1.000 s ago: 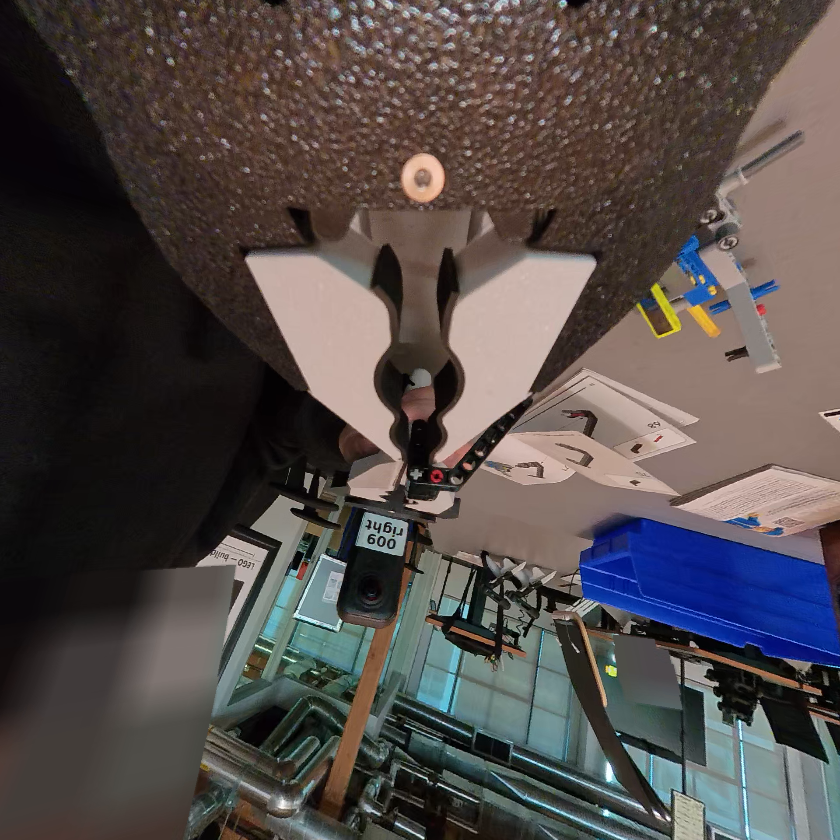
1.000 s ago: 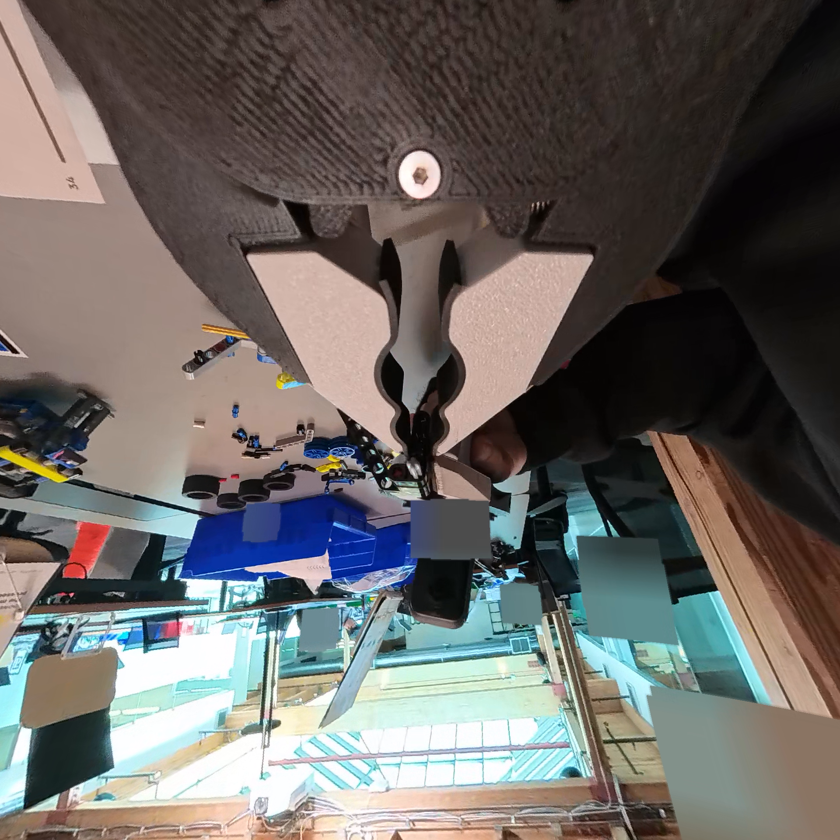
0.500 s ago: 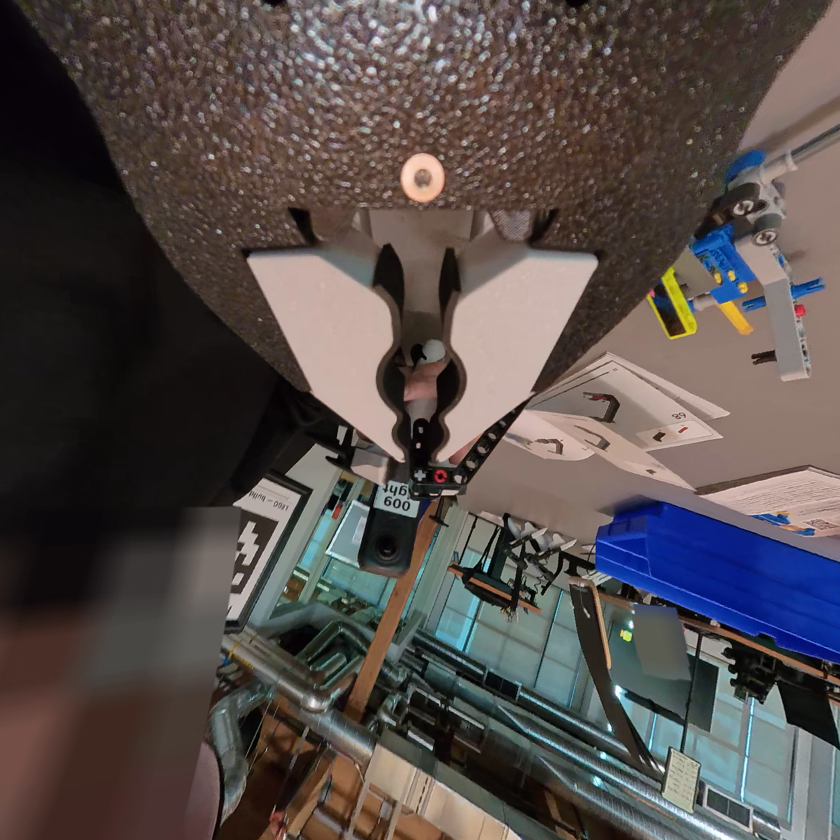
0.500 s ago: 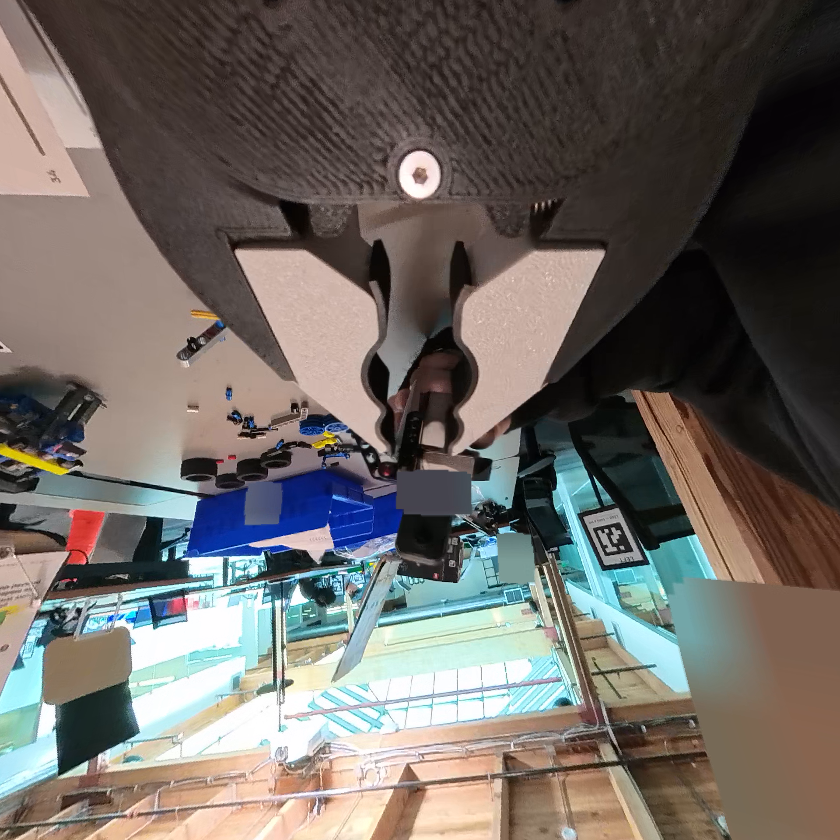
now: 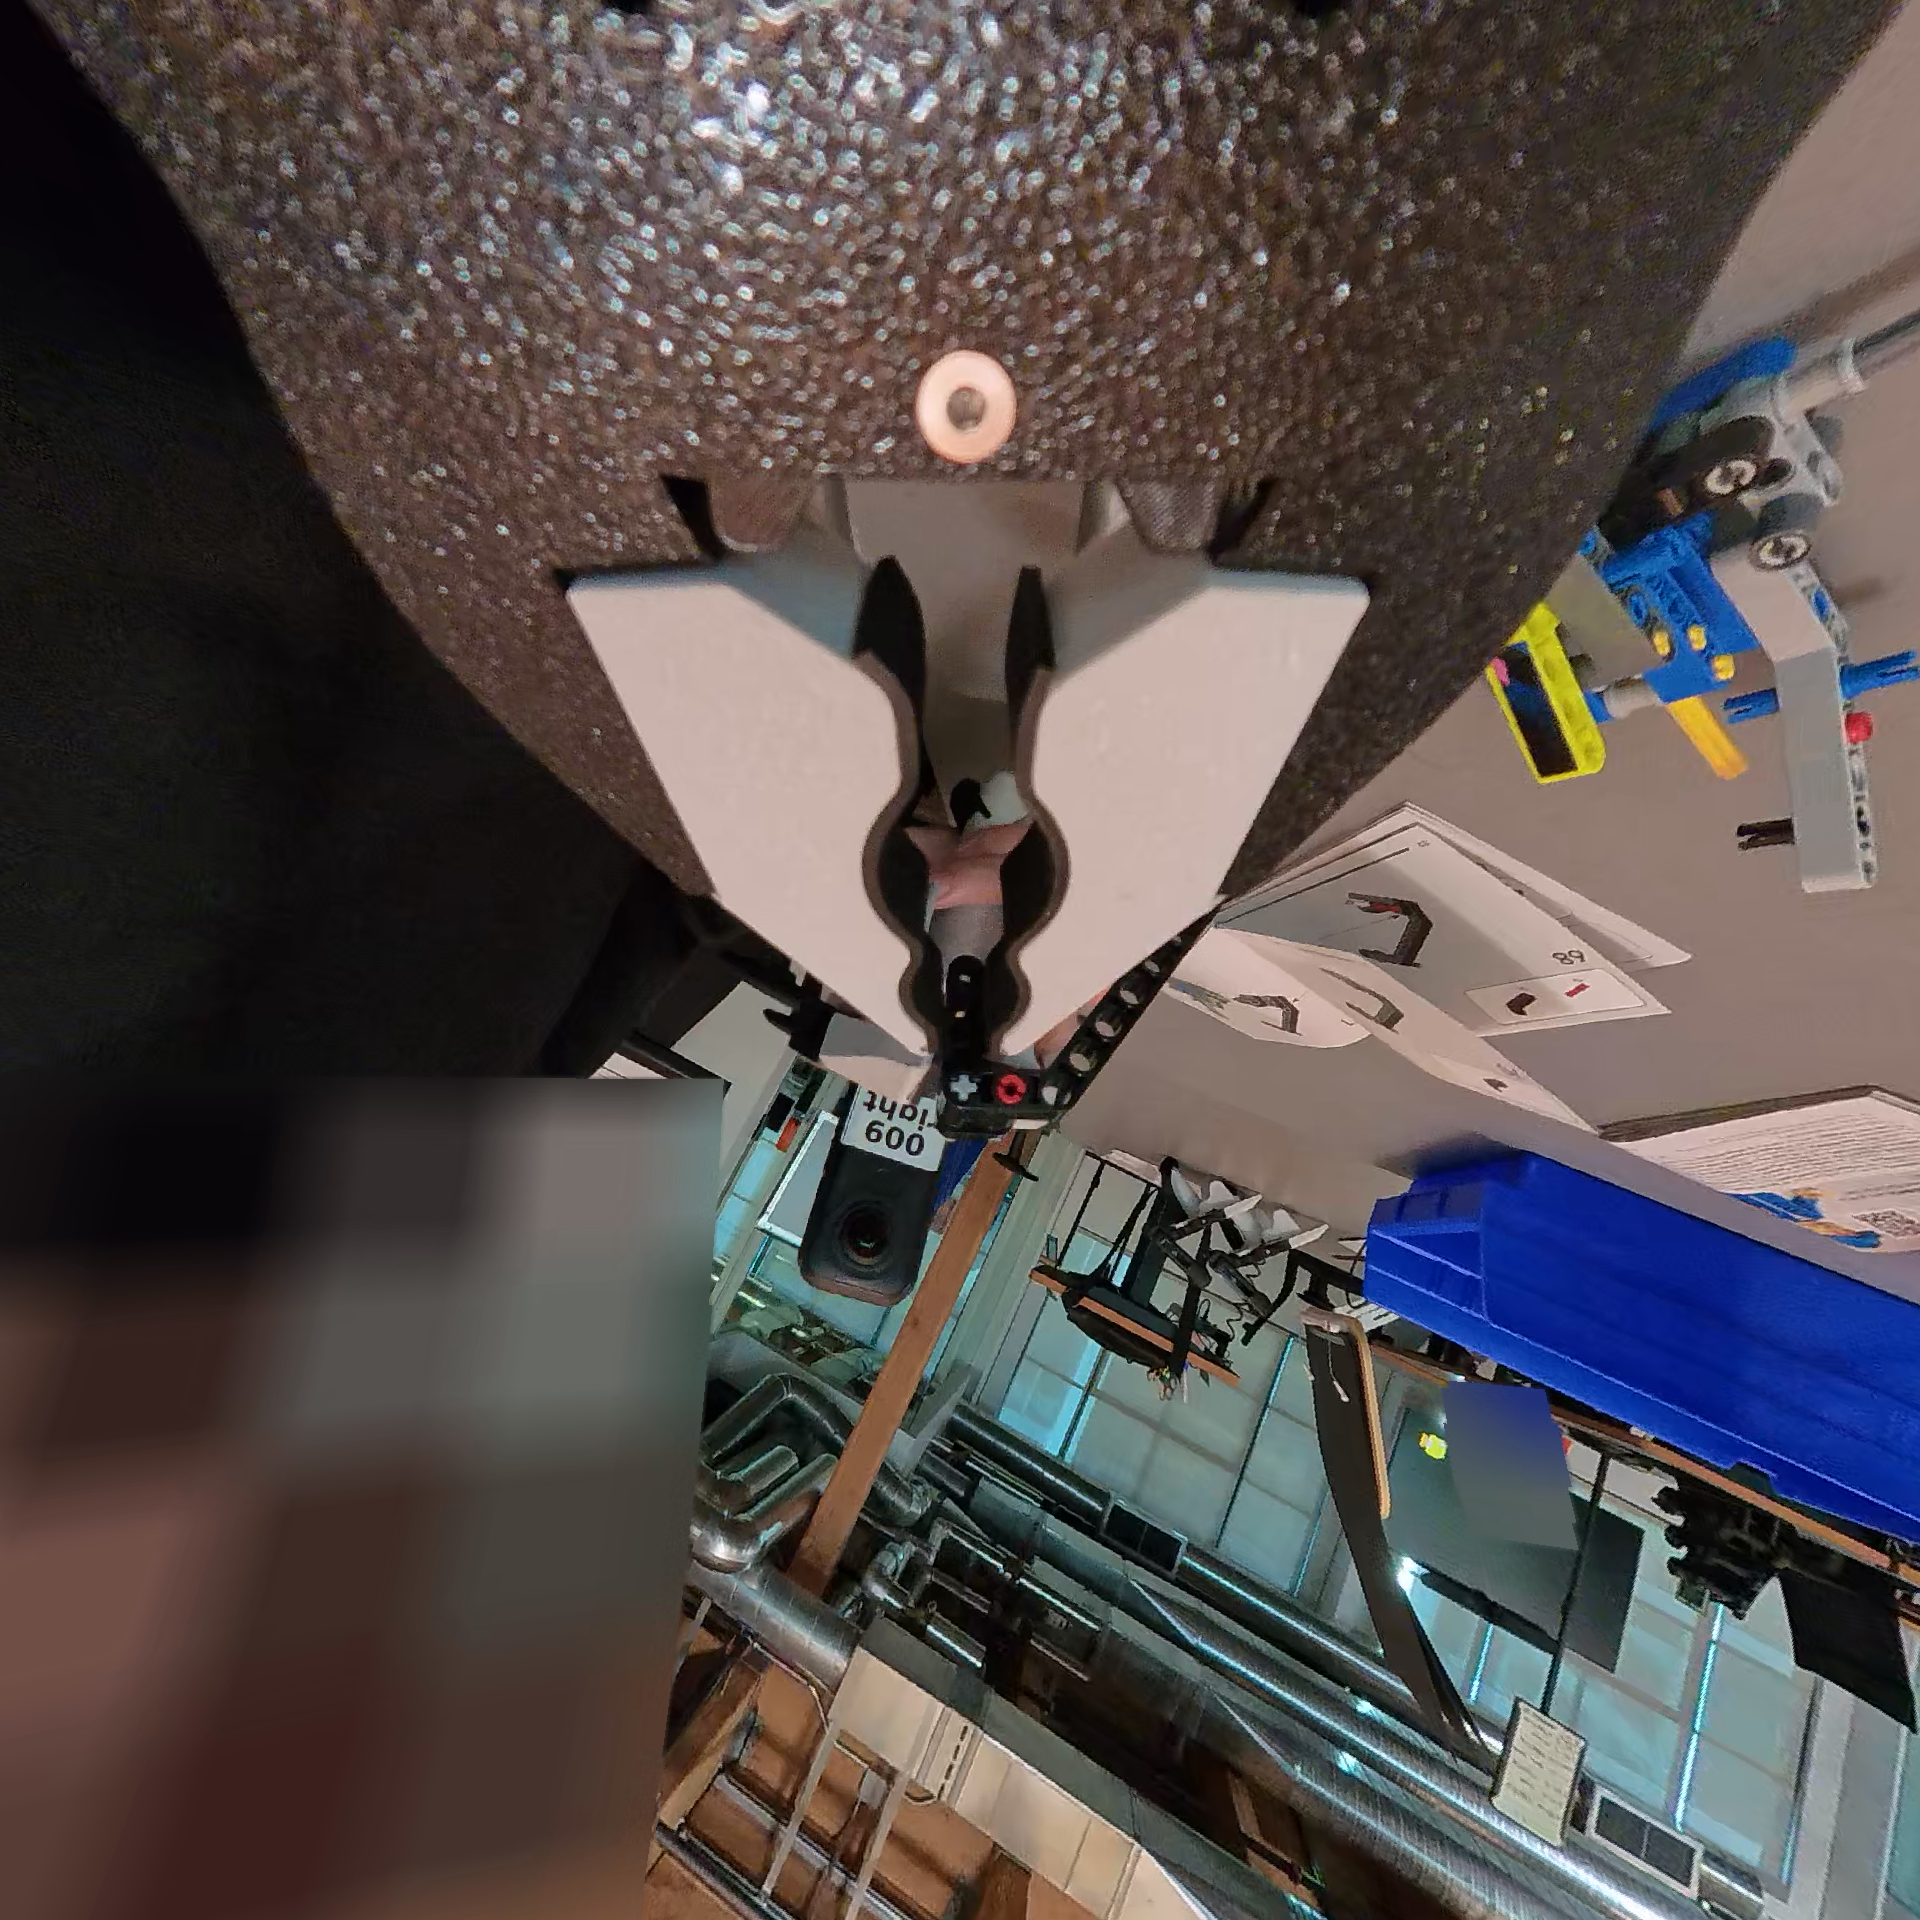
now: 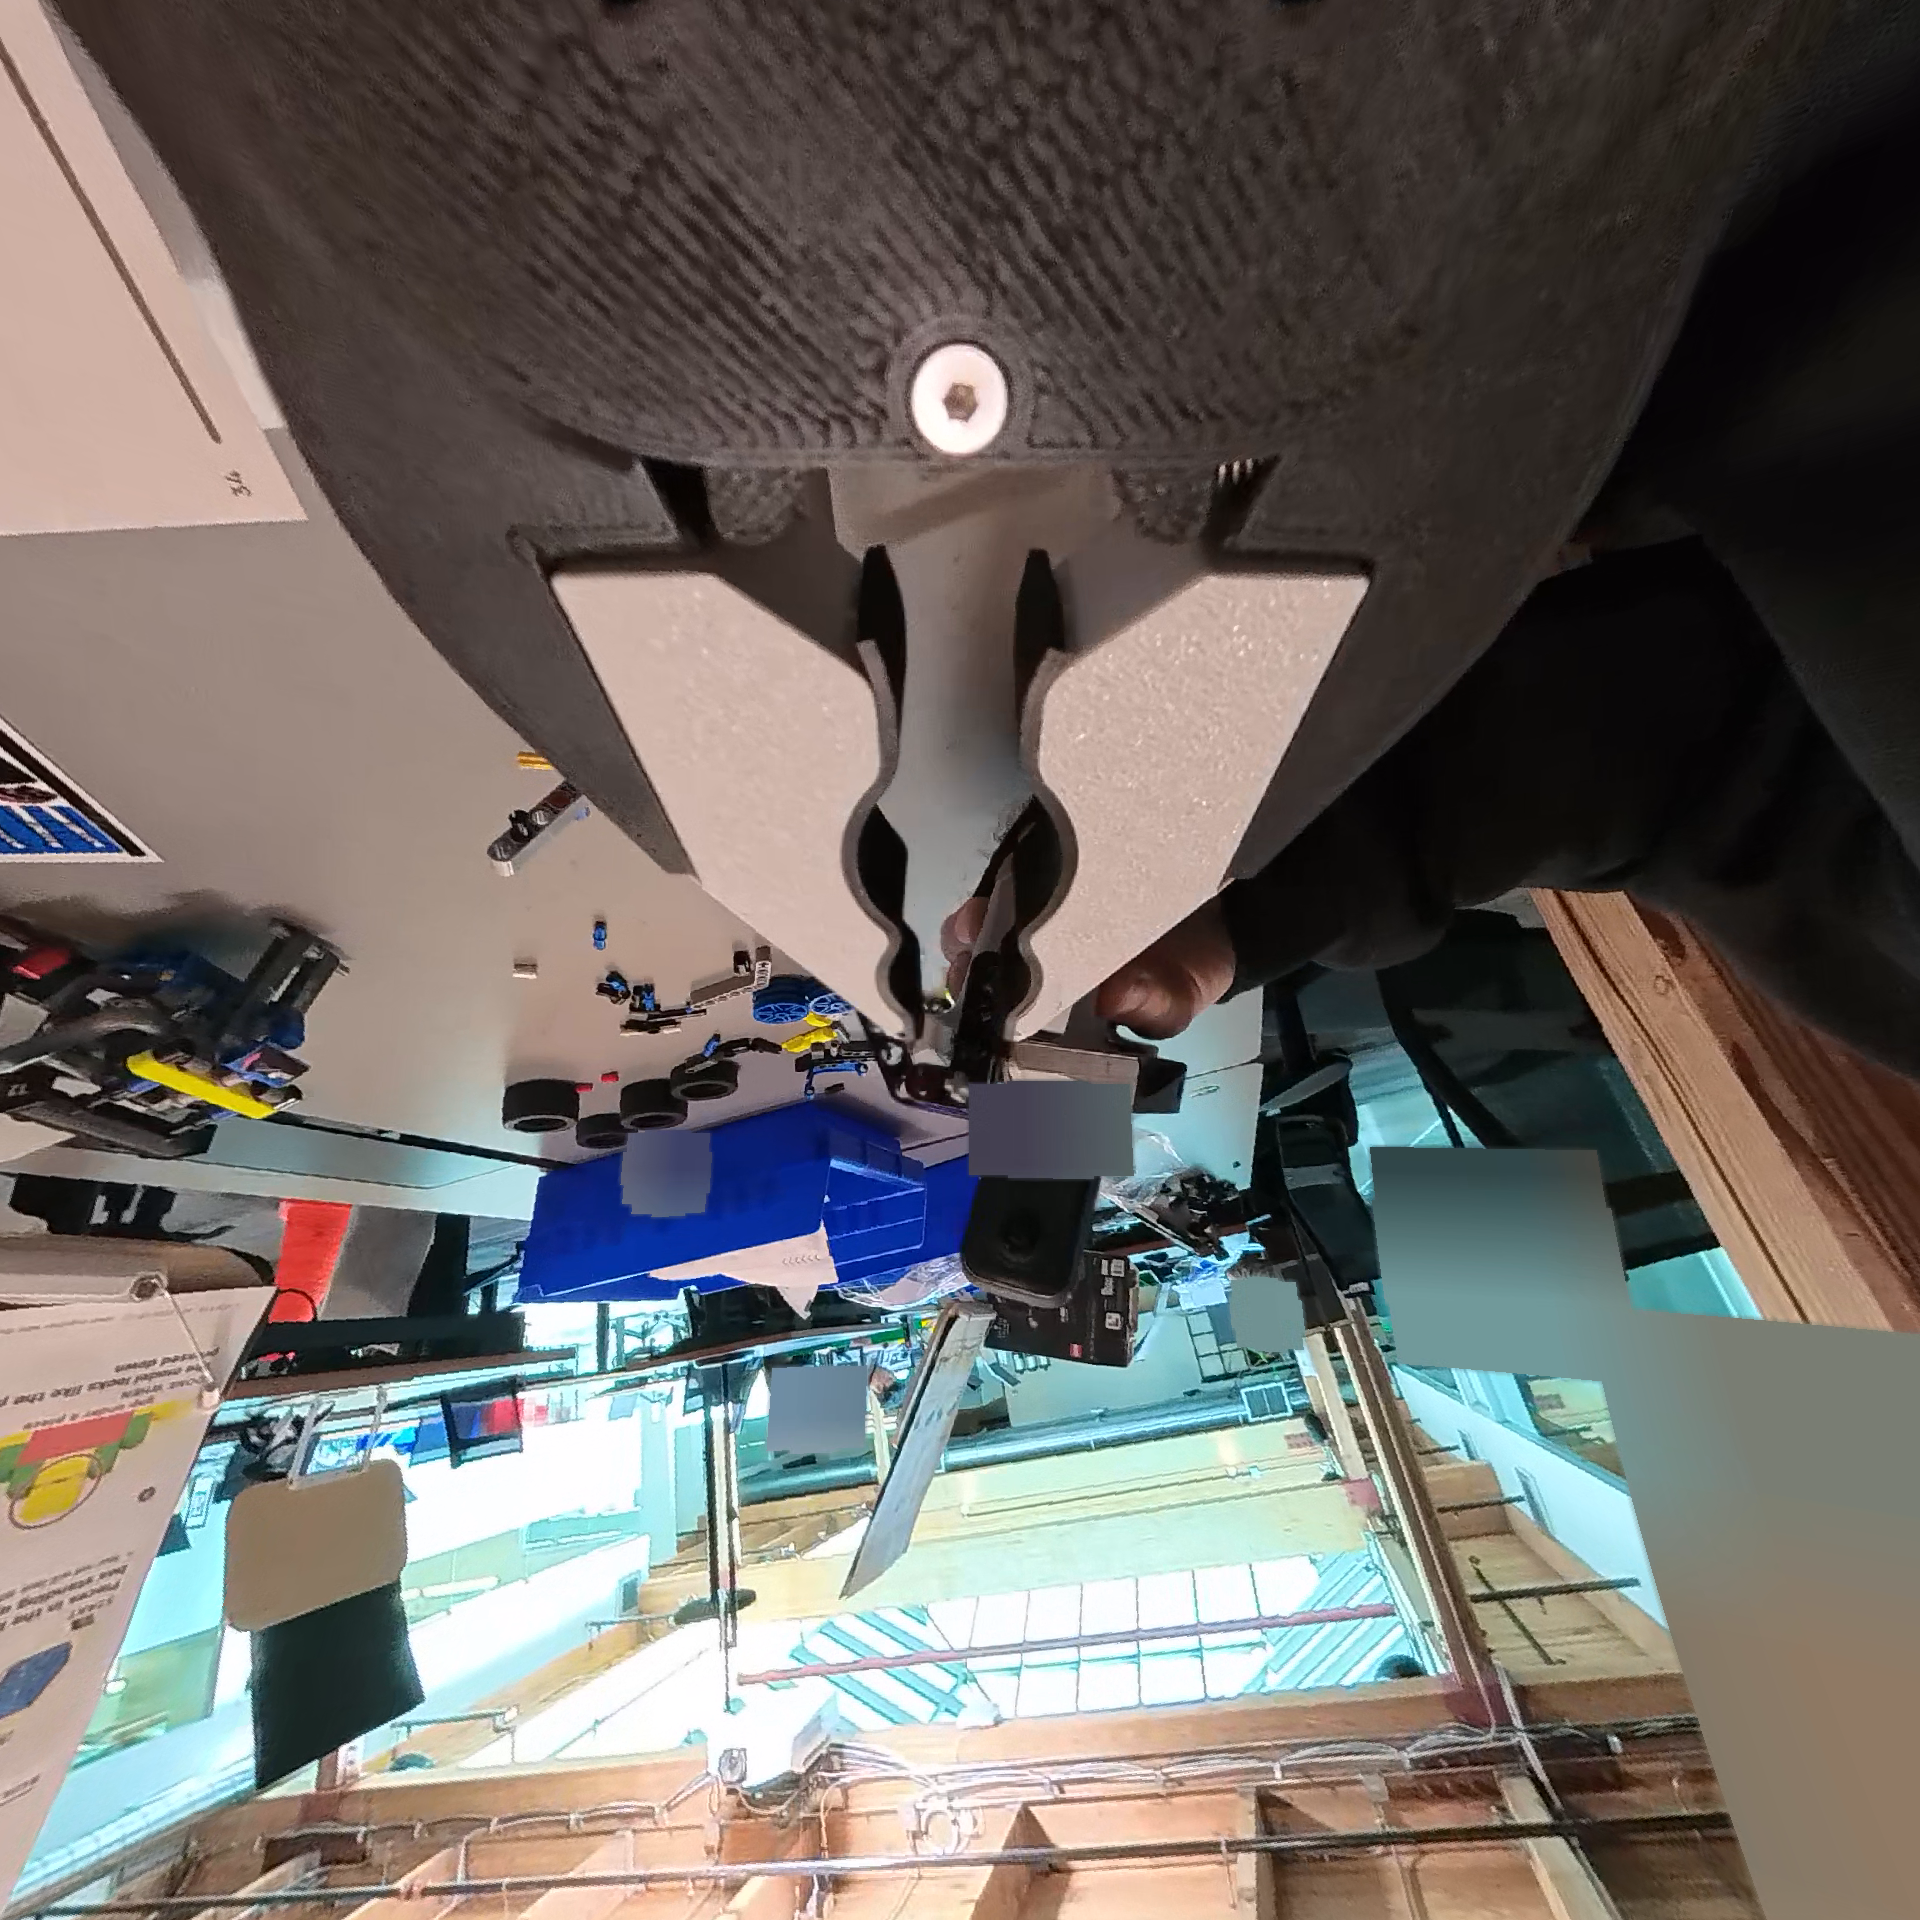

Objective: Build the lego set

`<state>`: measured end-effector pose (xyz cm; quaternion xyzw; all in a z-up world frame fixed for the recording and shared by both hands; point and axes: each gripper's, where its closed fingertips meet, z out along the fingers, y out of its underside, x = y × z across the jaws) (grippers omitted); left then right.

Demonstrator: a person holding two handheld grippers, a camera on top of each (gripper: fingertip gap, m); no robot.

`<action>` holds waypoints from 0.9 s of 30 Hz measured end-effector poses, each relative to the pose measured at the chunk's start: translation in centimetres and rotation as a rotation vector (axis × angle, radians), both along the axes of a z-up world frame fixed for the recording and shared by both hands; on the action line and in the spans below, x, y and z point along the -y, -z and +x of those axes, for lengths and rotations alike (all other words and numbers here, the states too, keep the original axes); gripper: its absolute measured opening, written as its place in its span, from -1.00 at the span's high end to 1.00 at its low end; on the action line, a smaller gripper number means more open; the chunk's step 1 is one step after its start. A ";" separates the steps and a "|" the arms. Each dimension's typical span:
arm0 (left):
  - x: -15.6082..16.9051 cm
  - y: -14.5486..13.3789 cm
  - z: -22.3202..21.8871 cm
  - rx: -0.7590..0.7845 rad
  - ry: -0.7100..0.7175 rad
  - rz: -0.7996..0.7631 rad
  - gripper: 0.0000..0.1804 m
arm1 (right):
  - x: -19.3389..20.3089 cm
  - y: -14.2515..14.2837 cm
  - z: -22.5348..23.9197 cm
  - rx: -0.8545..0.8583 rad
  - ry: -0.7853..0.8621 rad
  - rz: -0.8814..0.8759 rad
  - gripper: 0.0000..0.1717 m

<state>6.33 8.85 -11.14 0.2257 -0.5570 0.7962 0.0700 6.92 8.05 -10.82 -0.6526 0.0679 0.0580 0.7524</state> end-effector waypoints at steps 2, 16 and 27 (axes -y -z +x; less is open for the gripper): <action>0.0 0.0 0.0 0.004 -0.005 0.012 0.96 | 0.0 0.1 0.0 -0.004 -0.005 0.000 0.82; 0.3 0.0 -0.2 0.043 -0.029 0.092 0.96 | -0.4 0.4 -0.6 -0.034 -0.052 -0.008 0.94; 0.2 -0.6 -1.0 0.159 -0.039 0.123 0.96 | -0.3 -0.2 -1.5 0.035 -0.075 0.013 0.94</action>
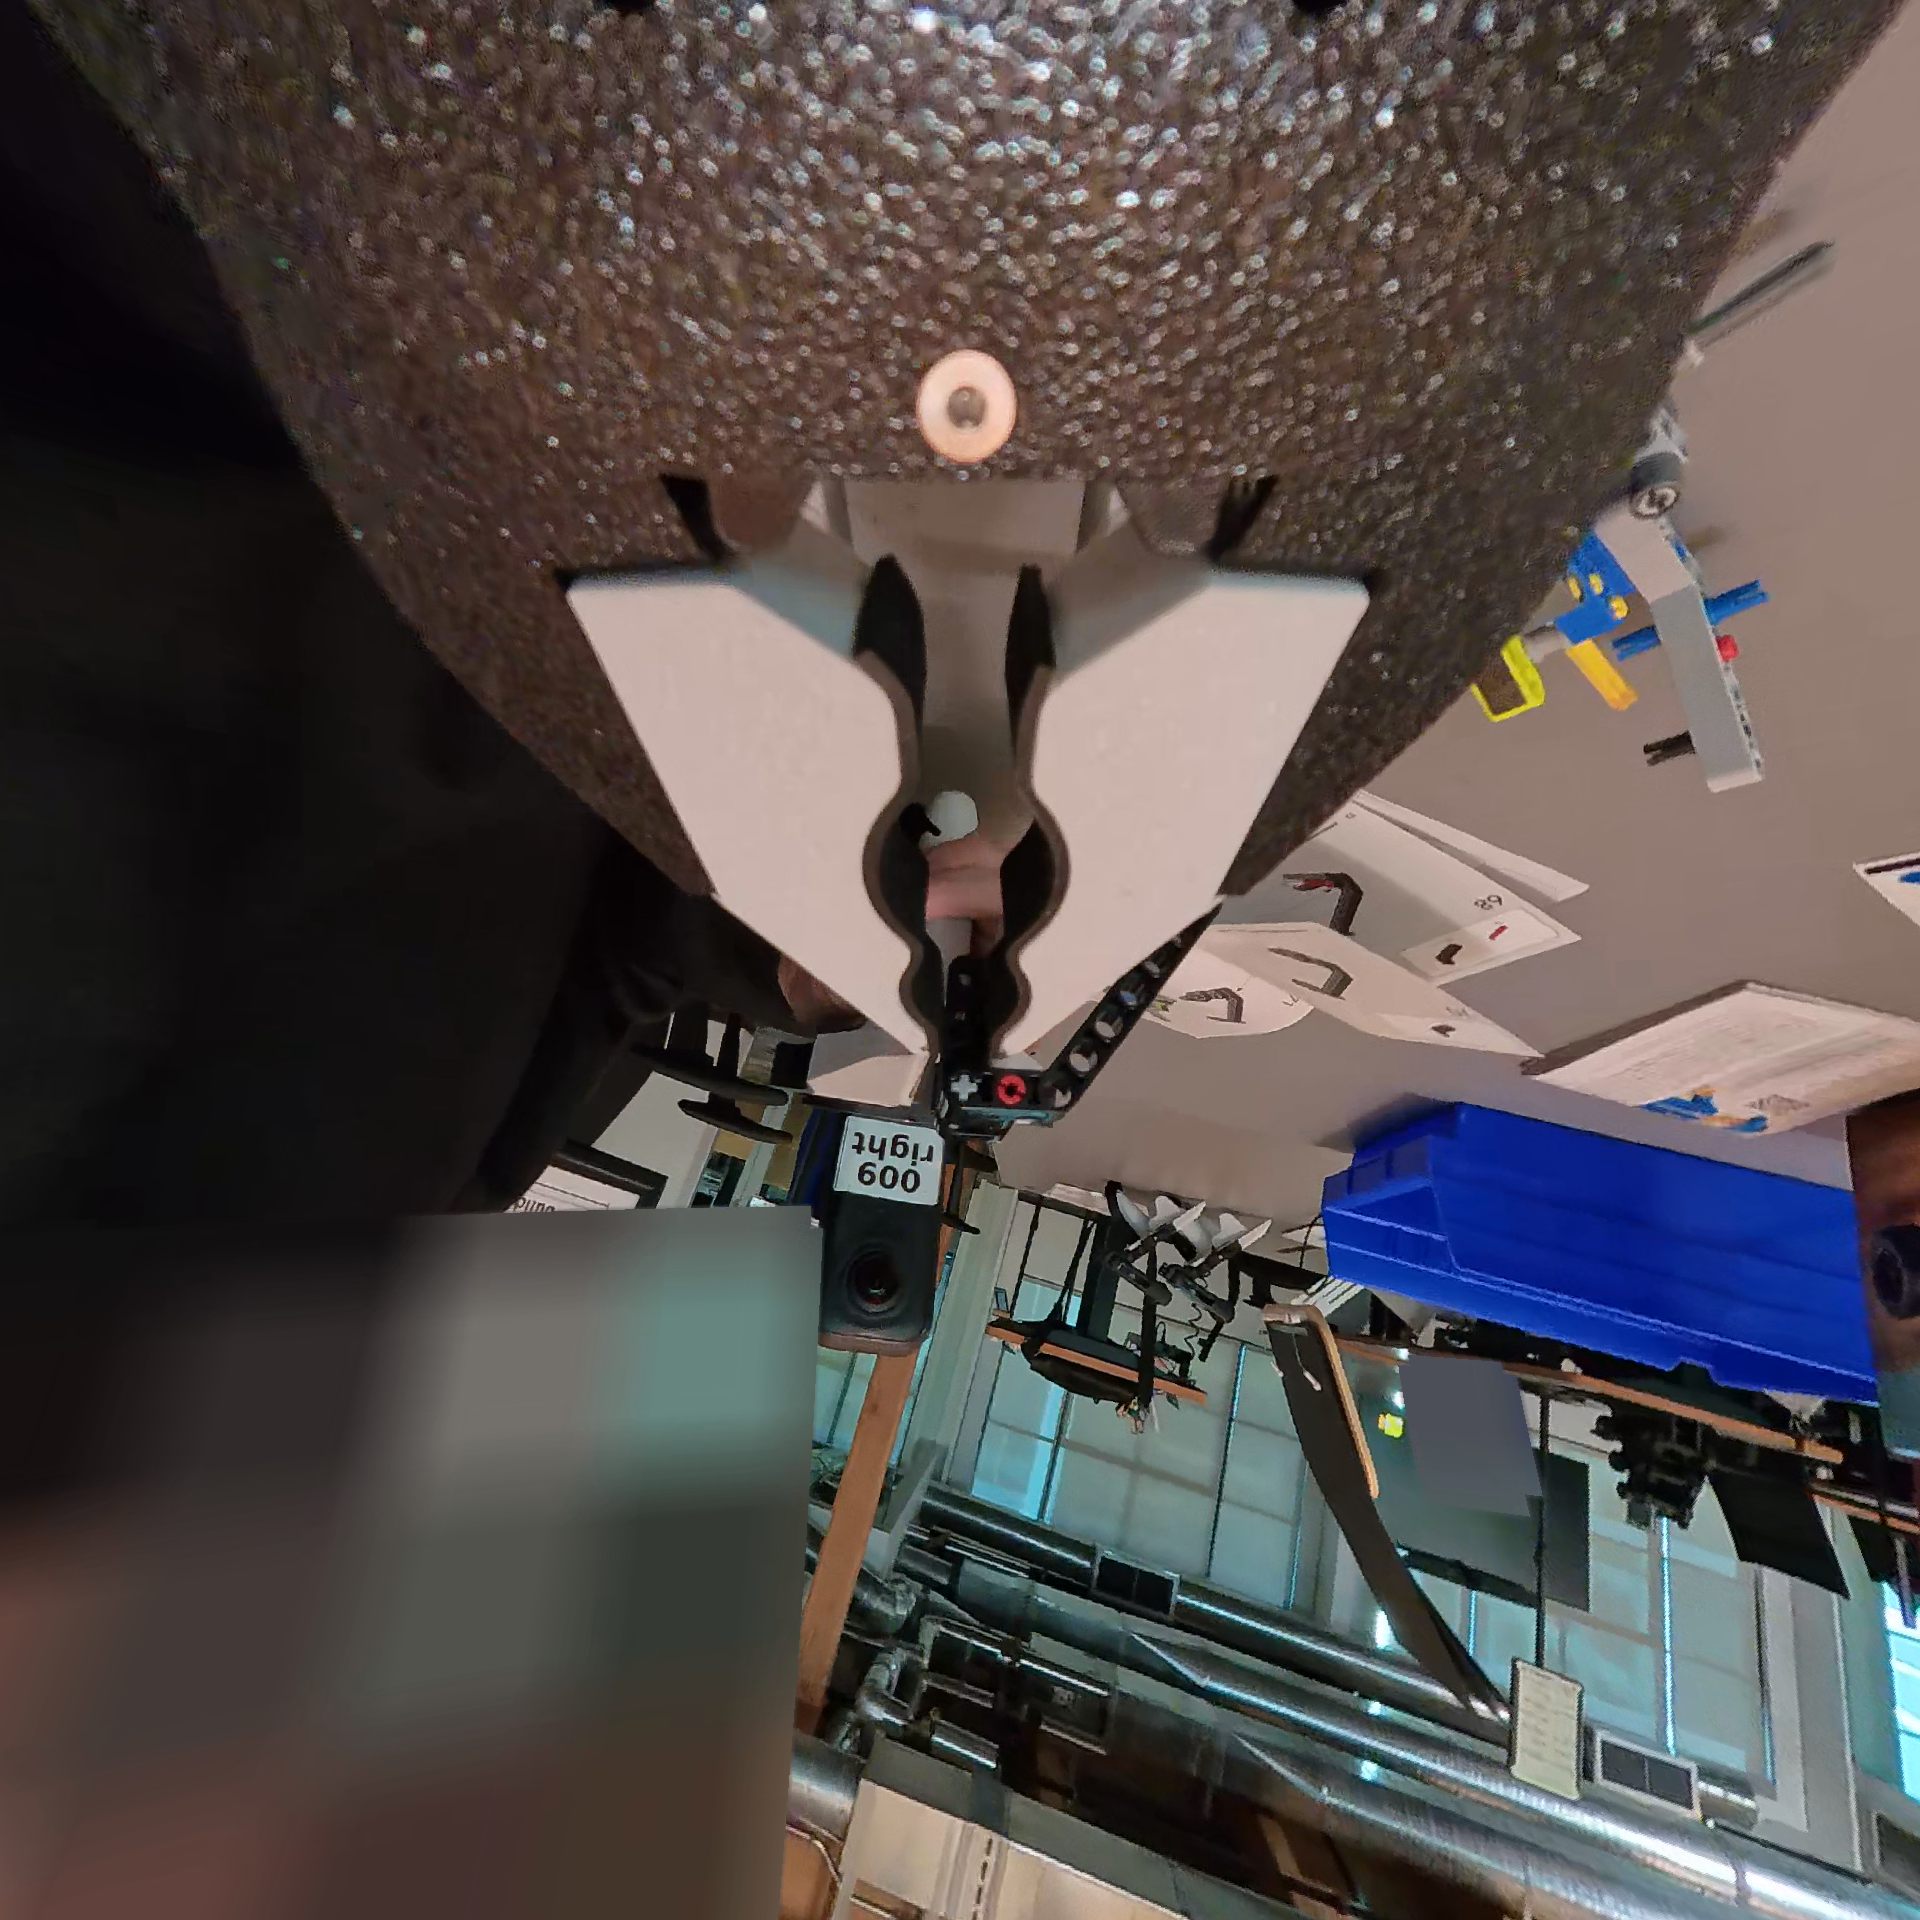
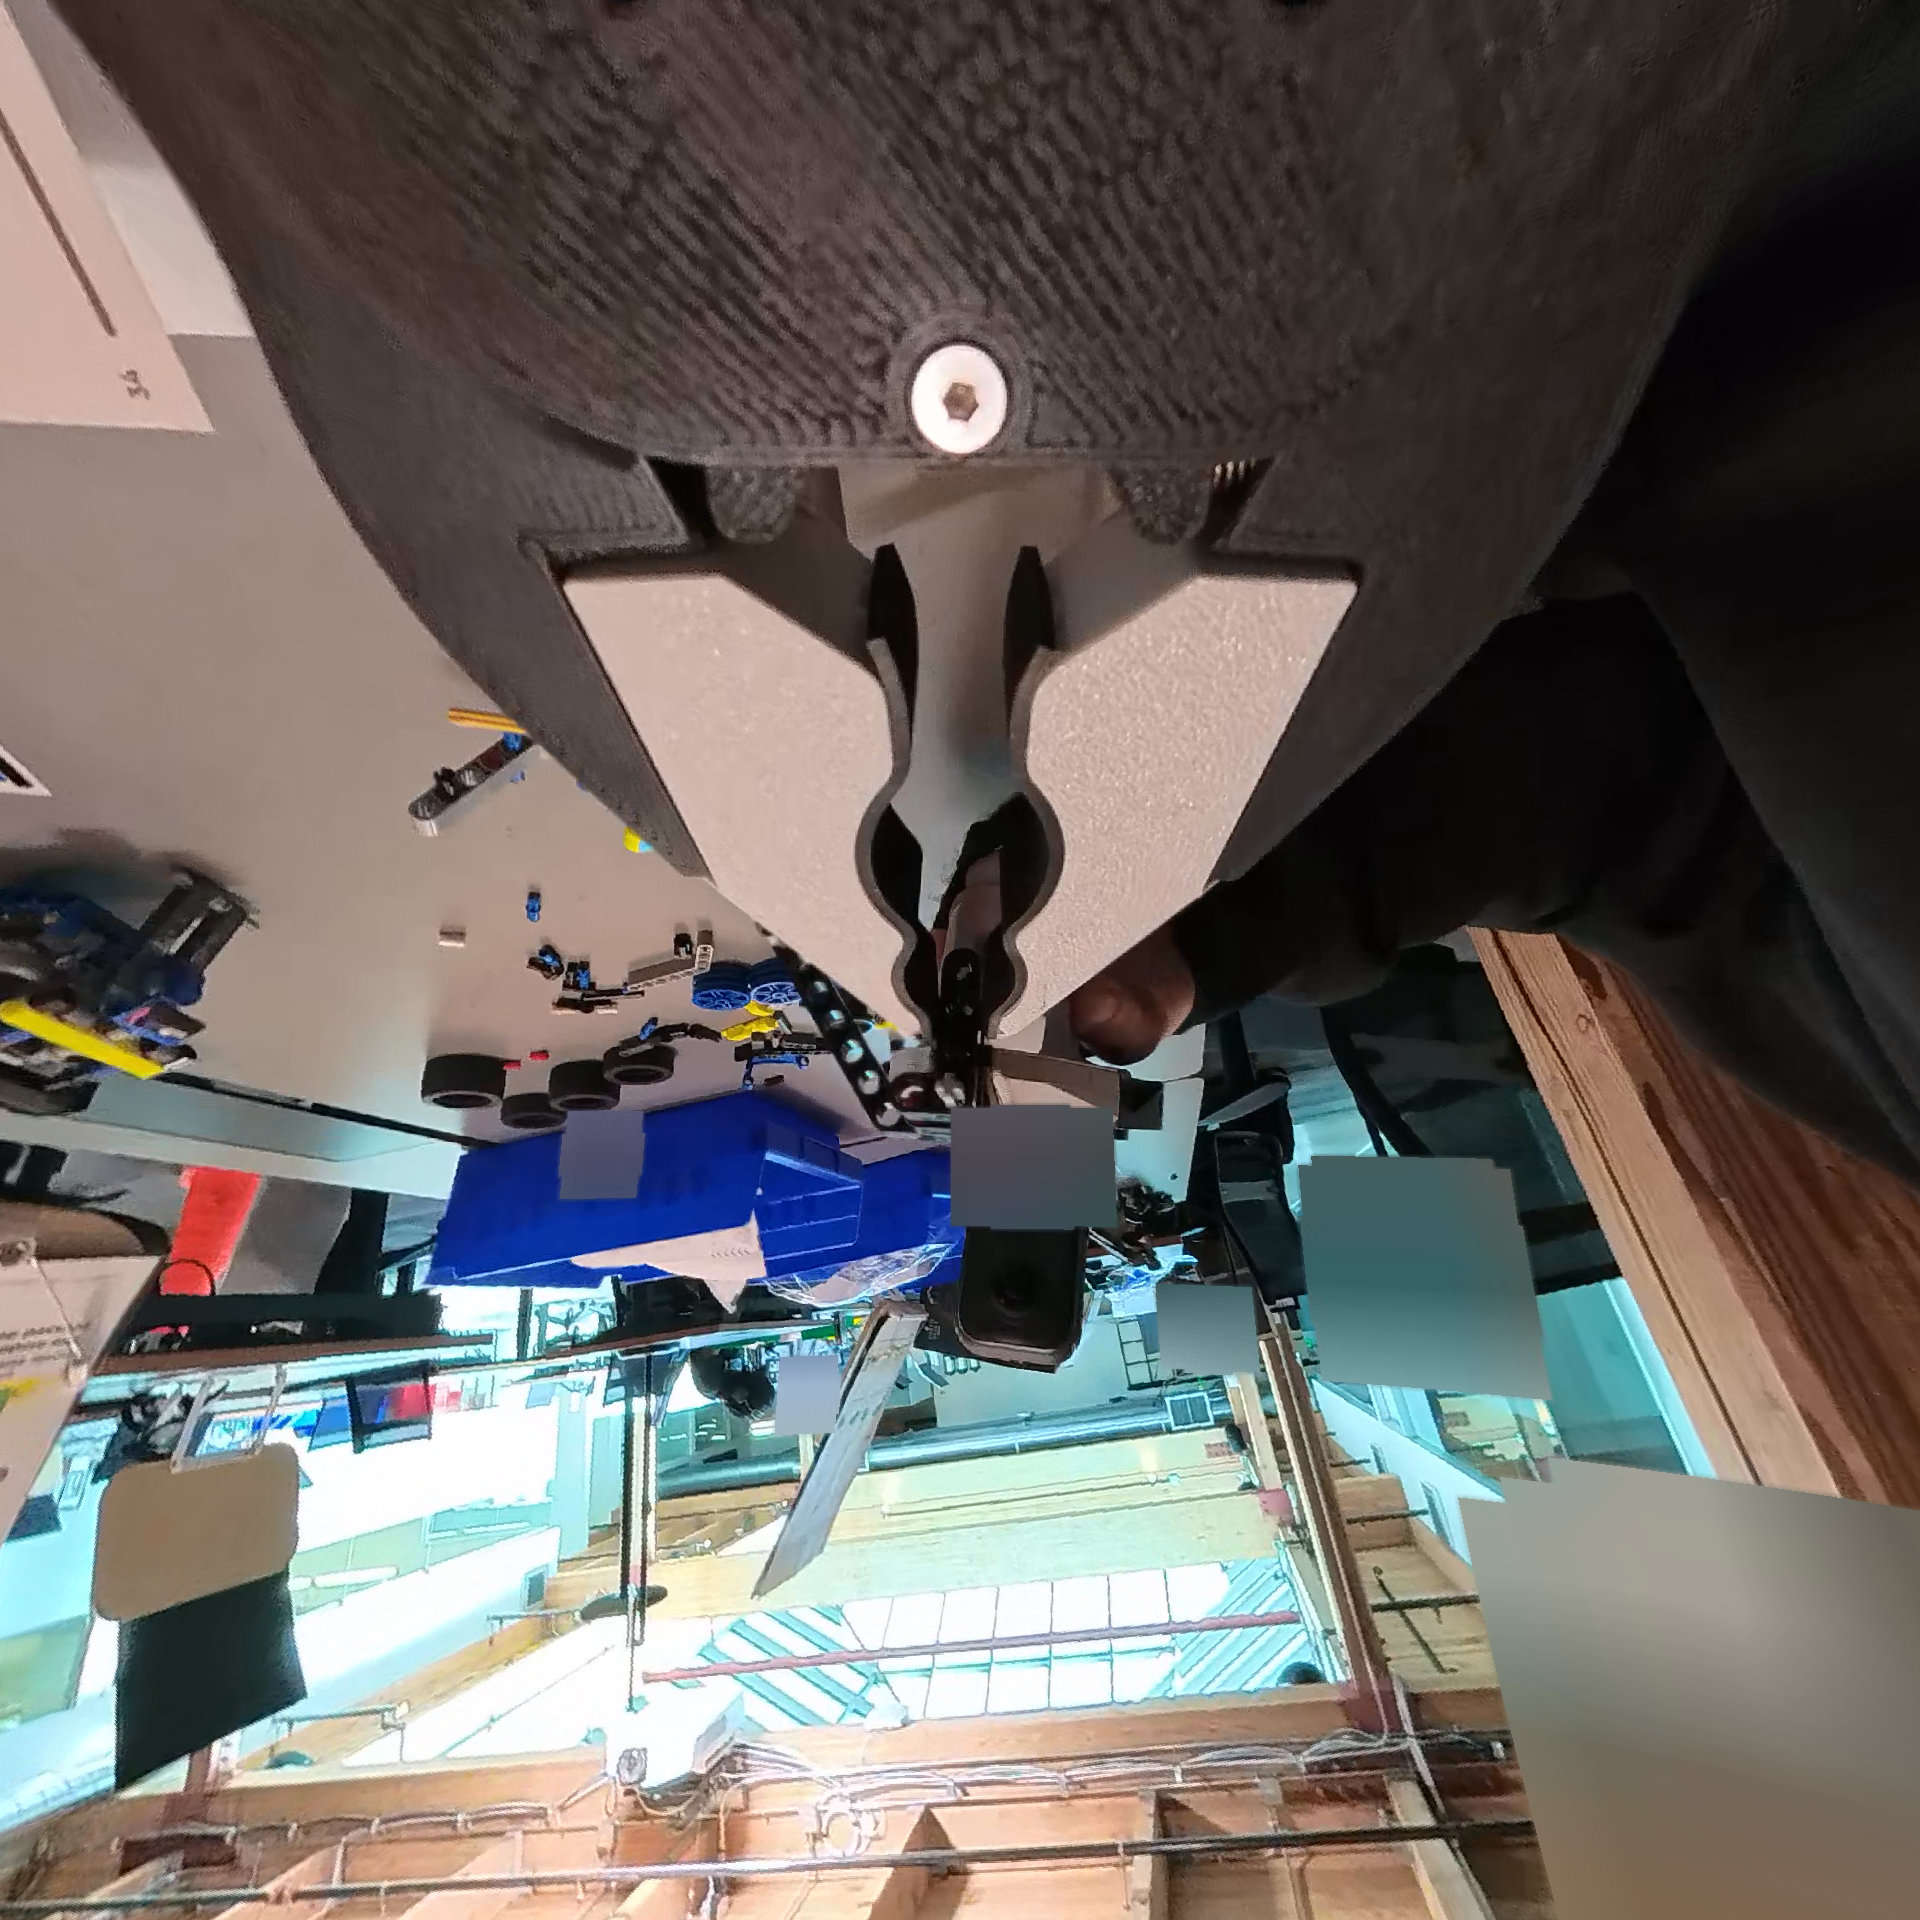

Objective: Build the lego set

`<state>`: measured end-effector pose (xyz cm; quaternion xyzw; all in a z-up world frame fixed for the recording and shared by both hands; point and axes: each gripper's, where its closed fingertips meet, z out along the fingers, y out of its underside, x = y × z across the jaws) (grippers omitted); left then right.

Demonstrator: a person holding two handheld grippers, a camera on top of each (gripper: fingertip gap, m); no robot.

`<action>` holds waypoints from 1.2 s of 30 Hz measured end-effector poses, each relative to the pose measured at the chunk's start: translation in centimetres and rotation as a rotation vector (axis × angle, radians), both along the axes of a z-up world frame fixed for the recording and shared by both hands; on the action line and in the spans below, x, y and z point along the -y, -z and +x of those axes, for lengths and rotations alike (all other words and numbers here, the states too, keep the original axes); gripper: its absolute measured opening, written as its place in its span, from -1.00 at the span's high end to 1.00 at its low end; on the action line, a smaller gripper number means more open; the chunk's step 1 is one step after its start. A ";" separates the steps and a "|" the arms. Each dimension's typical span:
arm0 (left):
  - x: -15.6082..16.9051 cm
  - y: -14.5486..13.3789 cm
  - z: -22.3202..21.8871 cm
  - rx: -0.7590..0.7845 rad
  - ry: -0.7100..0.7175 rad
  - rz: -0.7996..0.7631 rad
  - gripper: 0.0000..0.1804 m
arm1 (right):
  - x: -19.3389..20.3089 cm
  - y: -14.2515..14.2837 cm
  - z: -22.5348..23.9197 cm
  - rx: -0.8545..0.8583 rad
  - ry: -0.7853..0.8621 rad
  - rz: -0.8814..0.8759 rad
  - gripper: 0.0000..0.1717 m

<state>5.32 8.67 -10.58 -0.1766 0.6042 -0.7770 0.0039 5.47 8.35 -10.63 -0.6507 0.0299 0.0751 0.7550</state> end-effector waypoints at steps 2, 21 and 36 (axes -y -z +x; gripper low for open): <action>0.0 -0.1 -0.2 0.010 0.006 0.006 0.96 | 0.0 -0.1 -0.2 0.028 0.001 -0.006 0.94; -1.3 -2.0 -3.5 0.253 0.116 -0.135 0.96 | -0.4 -1.8 -4.3 0.331 -0.042 -0.048 0.74; -0.4 -2.4 -6.9 0.313 0.321 -0.196 0.96 | 0.2 -0.3 -2.2 0.746 0.144 -0.161 0.48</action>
